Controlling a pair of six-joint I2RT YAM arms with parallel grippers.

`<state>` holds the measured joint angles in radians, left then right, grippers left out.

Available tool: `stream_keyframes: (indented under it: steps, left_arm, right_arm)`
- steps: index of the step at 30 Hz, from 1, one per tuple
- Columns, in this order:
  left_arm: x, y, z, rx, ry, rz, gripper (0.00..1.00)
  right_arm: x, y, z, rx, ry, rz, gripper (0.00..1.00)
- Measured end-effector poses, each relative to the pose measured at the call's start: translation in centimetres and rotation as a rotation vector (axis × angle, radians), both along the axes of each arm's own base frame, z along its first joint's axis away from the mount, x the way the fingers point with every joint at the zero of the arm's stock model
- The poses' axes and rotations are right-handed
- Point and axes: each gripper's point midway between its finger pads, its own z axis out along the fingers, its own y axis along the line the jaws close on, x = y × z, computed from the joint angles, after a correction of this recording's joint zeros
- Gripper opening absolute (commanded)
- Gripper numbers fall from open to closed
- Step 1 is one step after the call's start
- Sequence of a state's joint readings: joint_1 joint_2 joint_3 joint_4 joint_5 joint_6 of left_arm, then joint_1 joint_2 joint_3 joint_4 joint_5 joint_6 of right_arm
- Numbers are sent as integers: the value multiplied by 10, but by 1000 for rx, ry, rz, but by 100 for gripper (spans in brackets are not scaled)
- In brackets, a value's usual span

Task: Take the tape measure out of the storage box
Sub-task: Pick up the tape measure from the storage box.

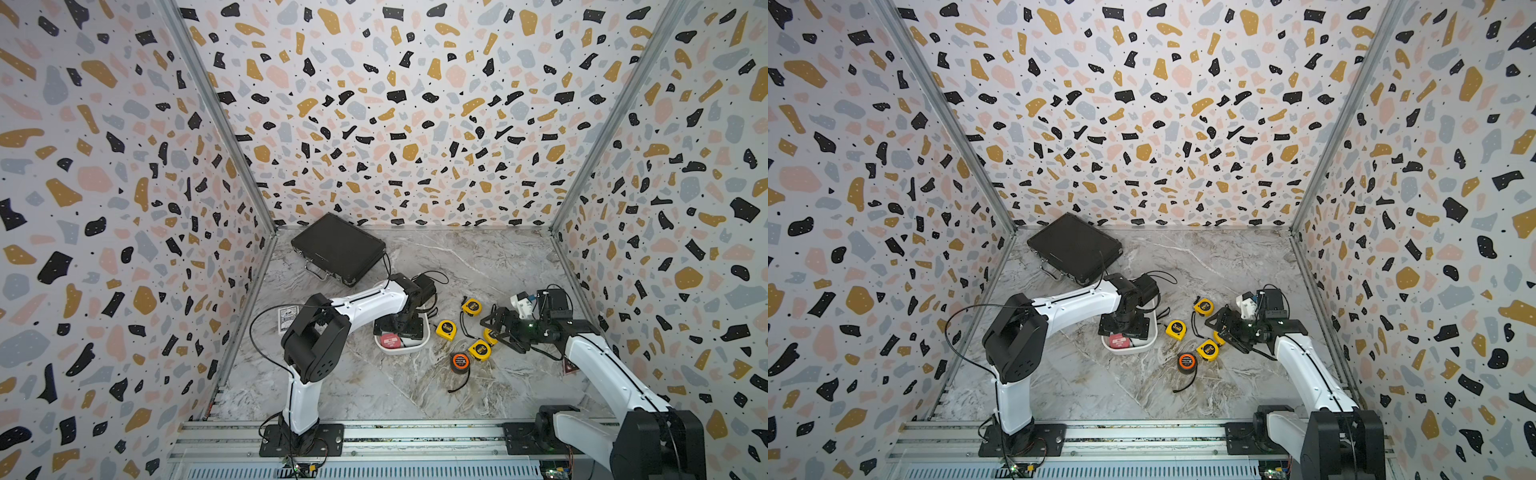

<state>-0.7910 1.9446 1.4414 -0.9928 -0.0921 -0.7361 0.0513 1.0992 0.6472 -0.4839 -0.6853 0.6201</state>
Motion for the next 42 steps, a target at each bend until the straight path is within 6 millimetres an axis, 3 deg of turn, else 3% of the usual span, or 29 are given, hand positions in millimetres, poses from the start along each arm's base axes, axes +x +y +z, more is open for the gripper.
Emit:
stream_keyframes:
  steps: [15, 33, 42]
  left_arm:
    - [2, 0, -6, -11, -21, 93, 96]
    - [-1, -8, -5, -20, -31, 96, 95]
    - [-2, -2, -3, 32, -68, 119, 95]
  right_arm:
    - [11, 1, 9, 2, -13, 3, 90]
    - [14, 2, 10, 4, -12, 8, 90]
    - [13, 4, 10, 14, -4, 13, 90]
